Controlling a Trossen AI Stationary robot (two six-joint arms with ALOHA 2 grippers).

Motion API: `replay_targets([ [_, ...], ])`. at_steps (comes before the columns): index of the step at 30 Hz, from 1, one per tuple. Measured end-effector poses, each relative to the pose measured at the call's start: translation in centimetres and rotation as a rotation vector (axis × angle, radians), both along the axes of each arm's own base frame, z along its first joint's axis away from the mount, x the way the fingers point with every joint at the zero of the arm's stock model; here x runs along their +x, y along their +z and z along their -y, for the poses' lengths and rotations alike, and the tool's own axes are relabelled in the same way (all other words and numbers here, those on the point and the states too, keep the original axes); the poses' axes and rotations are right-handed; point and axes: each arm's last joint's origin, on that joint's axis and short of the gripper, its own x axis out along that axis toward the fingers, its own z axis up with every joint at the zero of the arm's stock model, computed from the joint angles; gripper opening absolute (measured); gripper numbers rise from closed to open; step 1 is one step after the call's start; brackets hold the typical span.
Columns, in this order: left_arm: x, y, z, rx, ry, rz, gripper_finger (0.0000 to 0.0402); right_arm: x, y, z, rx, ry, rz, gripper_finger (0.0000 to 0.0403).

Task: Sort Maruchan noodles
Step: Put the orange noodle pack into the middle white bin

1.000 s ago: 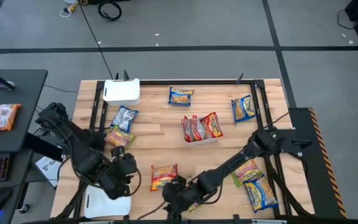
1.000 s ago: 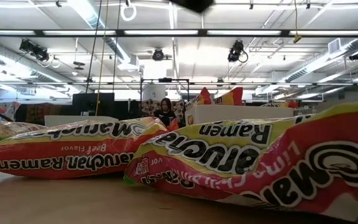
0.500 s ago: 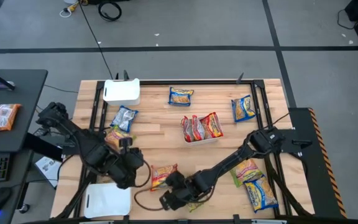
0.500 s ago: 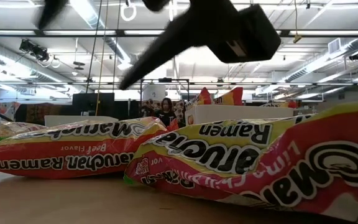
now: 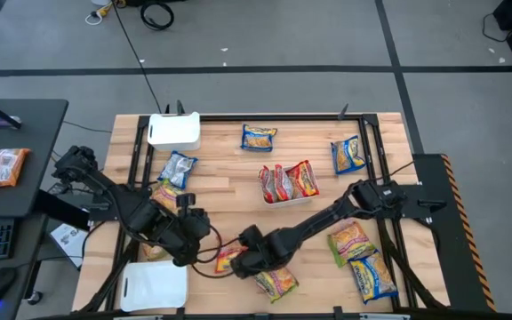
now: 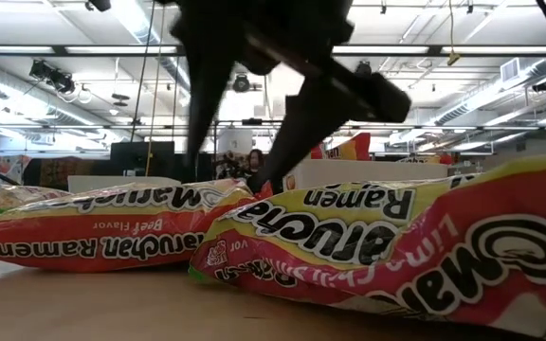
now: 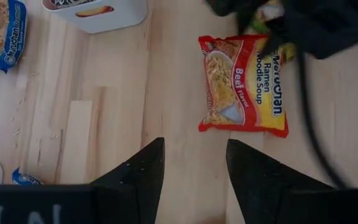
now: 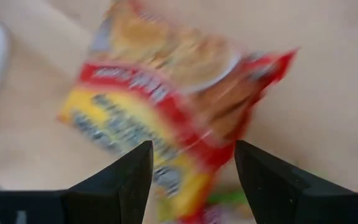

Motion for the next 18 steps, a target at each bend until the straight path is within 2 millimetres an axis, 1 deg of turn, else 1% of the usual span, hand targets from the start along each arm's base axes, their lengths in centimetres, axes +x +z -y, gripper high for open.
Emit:
replay_targets([
  [4,-0.2,-0.1,-0.1,0.006,-0.003,-0.019,0.0176,0.1,-0.2,2.5,-0.132,0.070,-0.082,0.0231],
  [8,-0.2,-0.1,-0.1,0.009,-0.003,-0.025,0.0176,1.1,-0.1,5.5,-0.263,0.112,-0.092,0.0231],
  [11,-0.2,-0.1,-0.1,0.002,-0.001,-0.032,0.0176,1.9,0.0,7.7,-0.301,0.135,-0.087,0.0231],
  [13,-0.4,-0.2,-0.1,-0.025,-0.003,-0.065,0.0176,2.2,0.2,8.7,-0.289,0.161,-0.097,0.0231],
  [15,-0.8,-0.3,-0.1,-0.050,0.007,-0.112,0.0176,2.3,0.9,8.7,-0.259,0.187,-0.084,0.0231],
  [18,-1.7,-0.5,0.1,-0.044,0.033,-0.168,0.0176,2.0,2.3,7.0,-0.207,0.233,-0.050,0.0231],
])
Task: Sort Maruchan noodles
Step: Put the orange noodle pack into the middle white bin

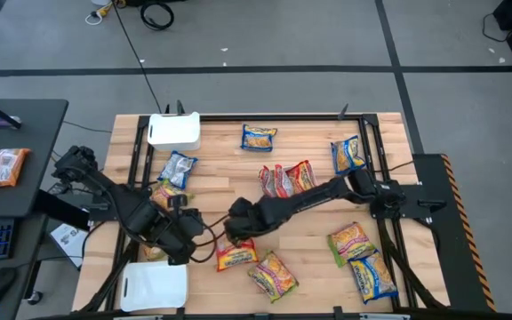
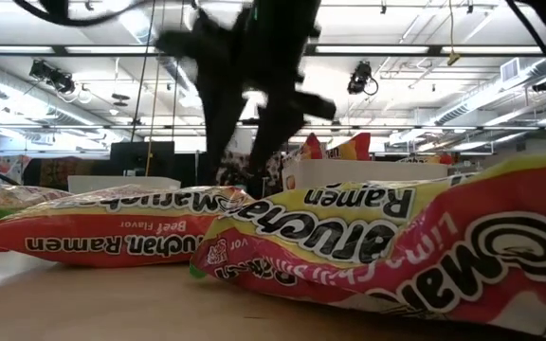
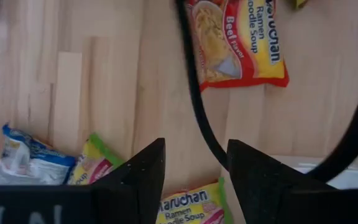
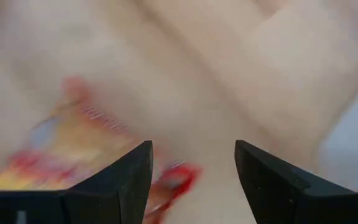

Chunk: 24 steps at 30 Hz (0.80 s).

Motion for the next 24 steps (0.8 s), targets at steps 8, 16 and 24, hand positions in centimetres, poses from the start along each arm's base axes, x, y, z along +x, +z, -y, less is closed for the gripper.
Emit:
replay_targets([
  [8,-1.1,0.1,1.5,-0.024,-0.042,0.016,0.0176,-1.1,-0.5,-6.6,0.402,-0.094,0.042,0.0231],
  [16,-0.8,0.2,1.2,-0.017,-0.039,0.032,0.0176,-1.9,-5.3,-7.0,0.455,-0.172,0.060,0.0231],
  [24,-2.2,1.2,0.1,-0.034,-0.029,0.003,0.0176,-0.4,-5.1,-2.7,0.094,-0.121,0.160,0.0231],
])
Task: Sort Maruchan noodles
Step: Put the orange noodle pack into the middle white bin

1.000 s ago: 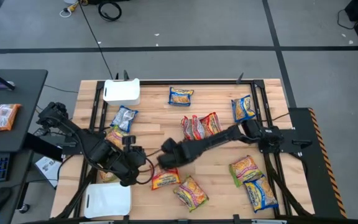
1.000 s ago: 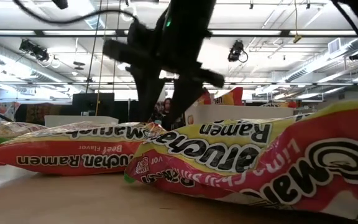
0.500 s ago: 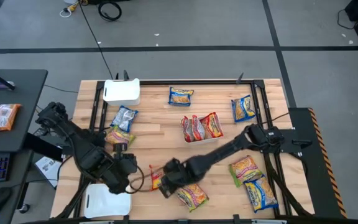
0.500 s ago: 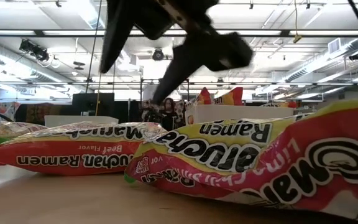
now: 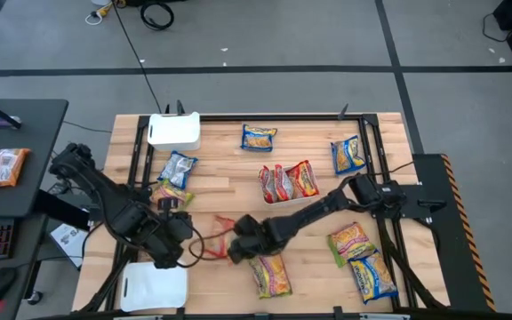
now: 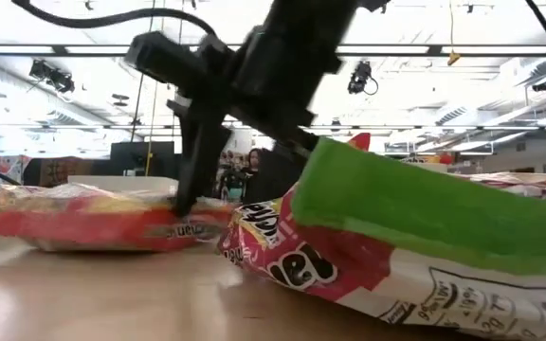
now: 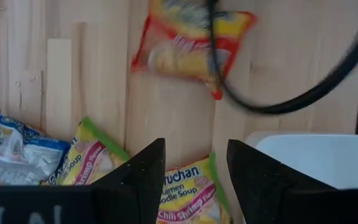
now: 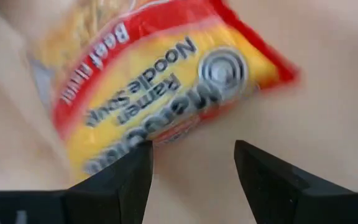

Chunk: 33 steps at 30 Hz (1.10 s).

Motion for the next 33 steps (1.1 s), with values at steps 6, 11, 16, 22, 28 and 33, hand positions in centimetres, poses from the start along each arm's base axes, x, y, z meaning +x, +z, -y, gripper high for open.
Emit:
replay_targets([
  [6,-0.9,0.8,-0.8,-0.011,0.019,0.037,0.0176,1.6,2.9,0.9,0.012,0.040,0.080,0.0231],
  [11,-2.6,-2.2,-0.5,-0.029,-0.027,-0.111,0.0176,1.7,3.2,0.1,0.253,-0.040,0.076,0.0231],
  [16,-4.6,-6.5,-0.4,-0.055,0.013,-0.195,0.0176,2.0,2.6,1.3,0.254,-0.146,0.102,0.0231],
  [22,-4.7,-8.8,0.7,-0.213,0.088,-0.117,0.0176,3.2,2.8,5.1,0.193,-0.125,0.132,0.0231],
  [28,-4.2,-8.4,1.9,-0.286,0.093,0.021,0.0176,3.3,1.8,6.8,0.245,-0.086,0.103,0.0219],
  [33,-4.1,-8.3,1.8,-0.267,0.102,0.059,0.0176,3.2,0.1,6.6,0.344,-0.091,0.153,0.0182],
])
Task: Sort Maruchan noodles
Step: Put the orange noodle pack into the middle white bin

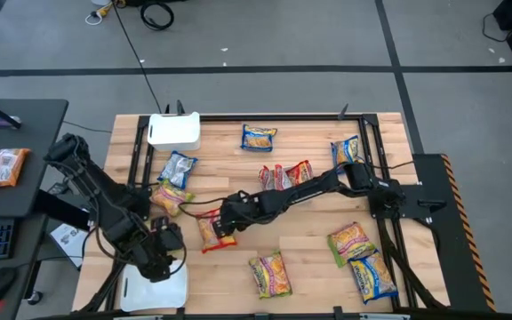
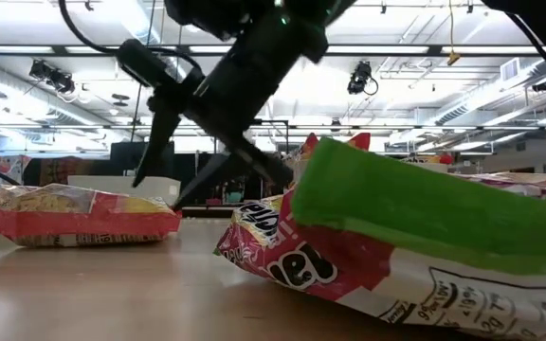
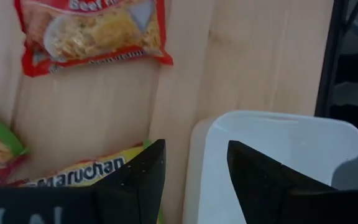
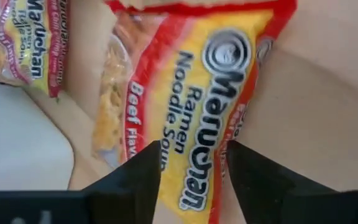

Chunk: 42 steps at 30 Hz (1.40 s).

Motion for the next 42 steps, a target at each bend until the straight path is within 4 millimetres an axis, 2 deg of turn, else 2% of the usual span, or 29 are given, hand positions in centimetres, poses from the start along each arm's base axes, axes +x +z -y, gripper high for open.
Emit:
replay_targets([
  [3,0.0,0.0,0.0,0.004,0.004,0.006,0.0176,-0.3,-1.3,-0.1,0.037,-0.033,0.033,0.0162],
  [8,0.1,0.0,0.0,0.001,0.013,0.015,0.0176,-0.5,-2.2,-0.2,0.072,-0.043,0.089,0.0126],
  [10,0.1,0.0,0.0,-0.003,0.025,0.017,0.0176,-0.5,-2.2,-0.4,0.057,-0.041,0.093,0.0098],
  [14,0.2,0.1,0.0,0.011,0.074,0.056,0.0176,-0.6,-1.9,-1.6,0.003,-0.010,0.110,0.0016],
  [20,0.5,0.4,0.4,-0.004,0.097,0.149,0.0176,-1.1,-0.6,-3.5,-0.089,0.011,0.079,0.0005],
  [22,0.3,0.5,0.7,-0.009,0.082,0.154,0.0176,-1.6,1.2,-3.6,-0.127,0.019,0.064,0.0004],
  [27,-0.1,0.4,1.0,-0.011,0.059,0.154,0.0176,-4.6,8.0,-2.7,-0.208,0.028,0.027,0.0003],
  [32,0.0,0.5,1.0,0.006,0.075,0.186,0.0176,-10.4,15.3,-0.3,-0.272,0.004,-0.065,0.0002],
  [34,0.3,0.6,0.9,0.017,0.092,0.215,0.0176,-13.1,17.5,1.1,-0.282,-0.013,-0.129,0.0002],
  [39,1.9,0.9,0.0,0.032,0.127,0.270,0.0176,-19.2,20.4,4.2,-0.346,-0.111,-0.367,0.0002],
  [42,3.2,0.8,-1.4,0.040,0.160,0.252,0.0176,-21.6,21.0,5.5,-0.366,-0.136,-0.510,0.0002],
])
